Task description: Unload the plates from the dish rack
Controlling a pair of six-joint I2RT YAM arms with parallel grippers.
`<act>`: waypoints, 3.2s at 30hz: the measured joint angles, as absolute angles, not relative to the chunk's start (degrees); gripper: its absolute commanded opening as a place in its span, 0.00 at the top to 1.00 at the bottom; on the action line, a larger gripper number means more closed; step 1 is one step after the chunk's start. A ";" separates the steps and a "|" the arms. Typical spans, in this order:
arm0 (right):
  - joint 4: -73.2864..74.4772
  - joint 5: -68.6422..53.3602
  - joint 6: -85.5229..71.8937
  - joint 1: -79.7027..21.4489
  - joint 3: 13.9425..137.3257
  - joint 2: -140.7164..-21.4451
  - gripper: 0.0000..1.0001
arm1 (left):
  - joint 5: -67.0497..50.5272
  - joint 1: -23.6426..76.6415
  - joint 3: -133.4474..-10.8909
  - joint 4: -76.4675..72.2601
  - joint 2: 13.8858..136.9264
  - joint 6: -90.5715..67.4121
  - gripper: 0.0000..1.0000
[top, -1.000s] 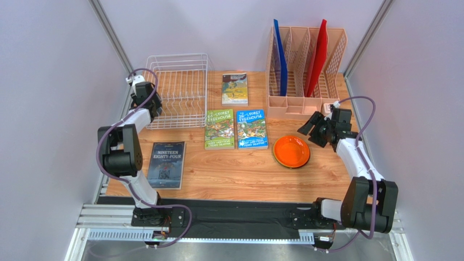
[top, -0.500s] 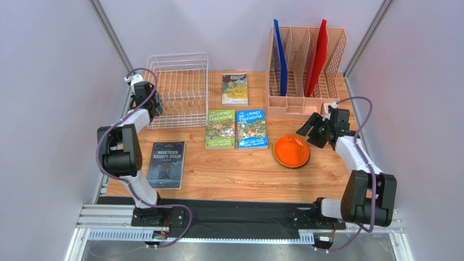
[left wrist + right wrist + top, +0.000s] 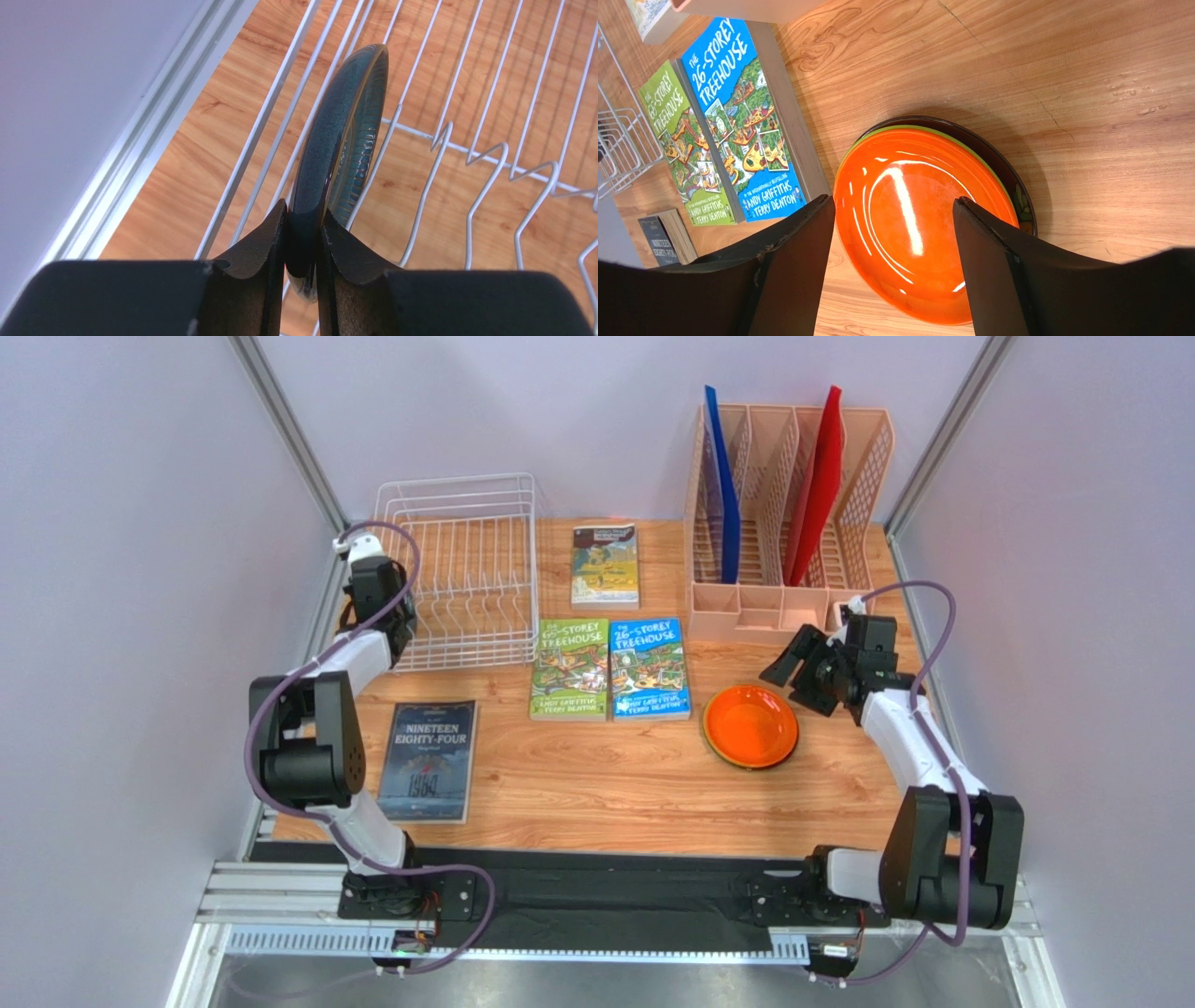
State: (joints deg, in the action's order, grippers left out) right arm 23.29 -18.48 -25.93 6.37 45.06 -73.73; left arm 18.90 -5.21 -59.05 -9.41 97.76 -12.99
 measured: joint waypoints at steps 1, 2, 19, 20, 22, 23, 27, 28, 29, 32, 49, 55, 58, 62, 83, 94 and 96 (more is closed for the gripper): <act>23.29 -18.28 -25.80 6.13 45.06 -73.23 0.31 | 19.86 -4.62 -58.30 -9.47 96.86 -12.27 1.00; 23.31 -18.02 -25.67 5.87 45.06 -72.62 0.31 | 20.95 -3.97 -57.65 -9.54 95.81 -11.25 1.00; 27.24 -15.11 -24.91 2.74 45.17 -63.90 0.30 | 28.99 3.27 -55.55 -7.94 76.55 -5.67 1.00; 27.40 -15.14 -24.91 2.37 45.17 -62.50 0.30 | 27.79 3.27 -55.57 -6.59 75.07 -6.83 1.00; 27.40 -15.99 -24.93 1.85 45.21 -59.77 0.30 | 23.55 3.31 -55.70 -3.05 71.59 -10.74 1.00; 27.40 -16.71 -24.95 1.56 45.25 -58.54 0.30 | 21.10 3.38 -55.70 -1.48 69.91 -13.06 1.00; 26.89 -20.62 -25.43 0.21 45.28 -54.70 0.30 | 11.11 6.02 -53.63 1.13 64.34 -21.63 1.00; 26.52 -21.63 -25.74 -0.49 45.21 -53.89 0.30 | 8.29 6.96 -52.34 0.89 63.16 -23.57 1.00; 25.80 -22.72 -26.15 -1.26 44.95 -53.17 0.30 | 5.15 7.92 -50.46 0.16 61.95 -25.98 1.00; 23.51 -25.91 -27.68 -3.49 43.83 -51.59 0.30 | -3.25 10.70 -44.40 -1.83 60.12 -32.60 1.00; 6.85 -27.68 -36.40 -21.12 41.56 -62.72 0.32 | -14.85 29.58 -37.06 -11.68 63.86 -47.00 1.00; 1.67 -28.16 -36.45 -22.76 41.60 -68.31 0.32 | -15.31 31.44 -37.06 -13.98 65.23 -48.34 1.00; -0.95 -29.23 -36.67 -23.55 41.63 -71.35 0.33 | -15.51 32.91 -37.08 -15.31 66.28 -48.82 1.00; -4.34 -30.98 -37.17 -24.01 41.63 -74.00 0.37 | -15.75 34.92 -37.08 -16.08 68.10 -49.17 1.00; 5.30 -25.63 -34.24 -17.41 38.68 -62.48 1.00 | -14.02 36.71 -37.69 -16.99 71.50 -48.07 0.00; 25.41 -16.19 -30.50 3.55 37.26 -48.69 1.00 | 4.64 36.67 -40.47 -1.30 61.67 -30.68 0.00; 27.62 -15.46 -30.28 4.78 36.25 -49.21 1.00 | 8.45 36.67 -40.38 1.91 60.14 -28.01 0.00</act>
State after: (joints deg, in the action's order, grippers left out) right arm 27.62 -15.46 -30.28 4.78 36.25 -49.21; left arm 8.45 36.67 -40.38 1.91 60.14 -28.01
